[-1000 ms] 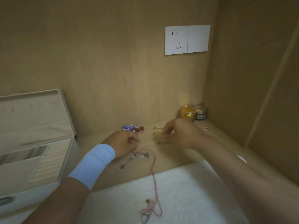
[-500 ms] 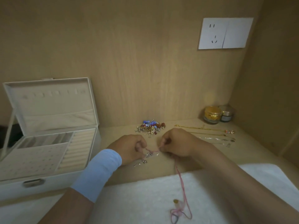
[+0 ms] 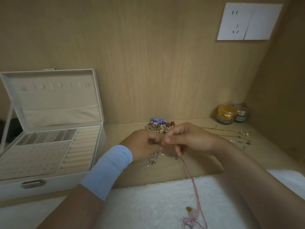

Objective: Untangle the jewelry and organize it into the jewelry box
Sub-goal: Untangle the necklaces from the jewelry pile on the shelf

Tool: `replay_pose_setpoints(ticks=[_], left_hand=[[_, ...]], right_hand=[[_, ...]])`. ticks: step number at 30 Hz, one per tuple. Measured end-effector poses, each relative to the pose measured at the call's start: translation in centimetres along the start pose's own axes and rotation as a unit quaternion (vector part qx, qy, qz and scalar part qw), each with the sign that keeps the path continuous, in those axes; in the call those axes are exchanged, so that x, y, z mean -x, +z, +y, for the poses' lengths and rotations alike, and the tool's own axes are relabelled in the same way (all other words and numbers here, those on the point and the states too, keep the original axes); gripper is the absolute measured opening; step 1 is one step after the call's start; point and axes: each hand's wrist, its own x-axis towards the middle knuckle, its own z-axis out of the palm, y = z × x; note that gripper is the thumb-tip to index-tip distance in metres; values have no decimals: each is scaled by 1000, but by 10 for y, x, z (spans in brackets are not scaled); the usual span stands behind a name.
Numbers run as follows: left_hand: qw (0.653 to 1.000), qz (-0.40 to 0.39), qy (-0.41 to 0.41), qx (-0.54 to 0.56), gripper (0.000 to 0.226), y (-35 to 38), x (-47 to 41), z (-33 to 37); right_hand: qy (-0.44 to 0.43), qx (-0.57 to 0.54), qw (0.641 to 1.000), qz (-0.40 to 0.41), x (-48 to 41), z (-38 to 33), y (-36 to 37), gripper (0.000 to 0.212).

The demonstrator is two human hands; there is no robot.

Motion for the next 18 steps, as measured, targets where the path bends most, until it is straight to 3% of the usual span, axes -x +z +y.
replay_pose_setpoints(ticks=[3, 7, 12, 16, 18], left_hand=[[999, 9, 11, 45, 7, -9, -1, -5], [990, 16, 4, 139, 10, -11, 0, -4], [984, 27, -21, 172, 13, -12, 1, -1], [981, 31, -30, 188, 13, -16, 2, -1], [984, 22, -31, 173, 13, -18, 3, -1]], right_hand=[[6, 5, 999, -48, 2, 1, -2, 15], [12, 6, 998, 55, -4, 2, 5, 18], [12, 31, 999, -4, -6, 2, 15, 17], [22, 27, 999, 33, -10, 5, 17, 6], [27, 20, 998, 53, -11, 6, 15, 13]])
